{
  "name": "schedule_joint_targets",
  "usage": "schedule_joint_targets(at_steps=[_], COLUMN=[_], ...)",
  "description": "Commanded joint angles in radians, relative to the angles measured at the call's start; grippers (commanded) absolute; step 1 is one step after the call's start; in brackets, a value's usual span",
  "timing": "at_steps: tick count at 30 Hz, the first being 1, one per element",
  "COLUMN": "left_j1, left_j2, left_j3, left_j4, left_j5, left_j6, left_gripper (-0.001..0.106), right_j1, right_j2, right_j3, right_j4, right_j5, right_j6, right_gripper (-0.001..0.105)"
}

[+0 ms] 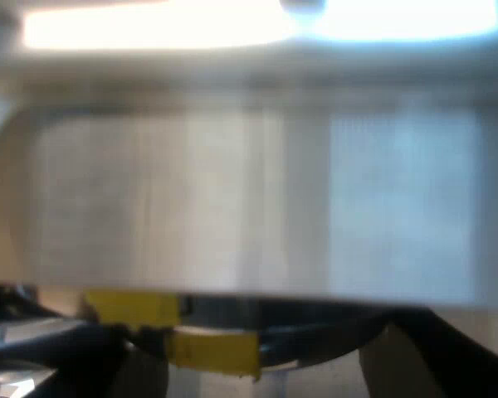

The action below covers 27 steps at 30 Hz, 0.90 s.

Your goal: Put the handle in the coffee machine

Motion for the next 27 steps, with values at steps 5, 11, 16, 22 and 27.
schedule_joint_targets(at_steps=[5, 11, 16, 22, 27], left_j1=[-0.012, -0.012, -0.012, -0.012, -0.012], left_j2=[-0.036, -0.036, -0.036, -0.036, -0.036], left_j3=[-0.031, -0.031, -0.031, -0.031, -0.031], left_j4=[-0.067, -0.066, -0.059, -0.059, -0.059], left_j5=[0.324, 0.322, 0.322, 0.322, 0.312], left_j6=[0.015, 0.015, 0.015, 0.015, 0.015], left_gripper=[0.028, 0.068, 0.068, 0.068, 0.068], right_j1=[-0.001, -0.001, -0.001, -0.001, -0.001], right_j2=[-0.009, -0.009, -0.009, -0.009, -0.009], right_j3=[-0.007, -0.007, -0.007, -0.007, -0.007], right_j4=[-0.036, -0.036, -0.036, -0.049, -0.066], right_j5=[-0.009, -0.009, -0.009, -0.009, -0.009], right_j6=[-0.010, -0.010, -0.010, -0.010, -0.010], right_gripper=[0.054, 0.054, 0.054, 0.054, 0.054])
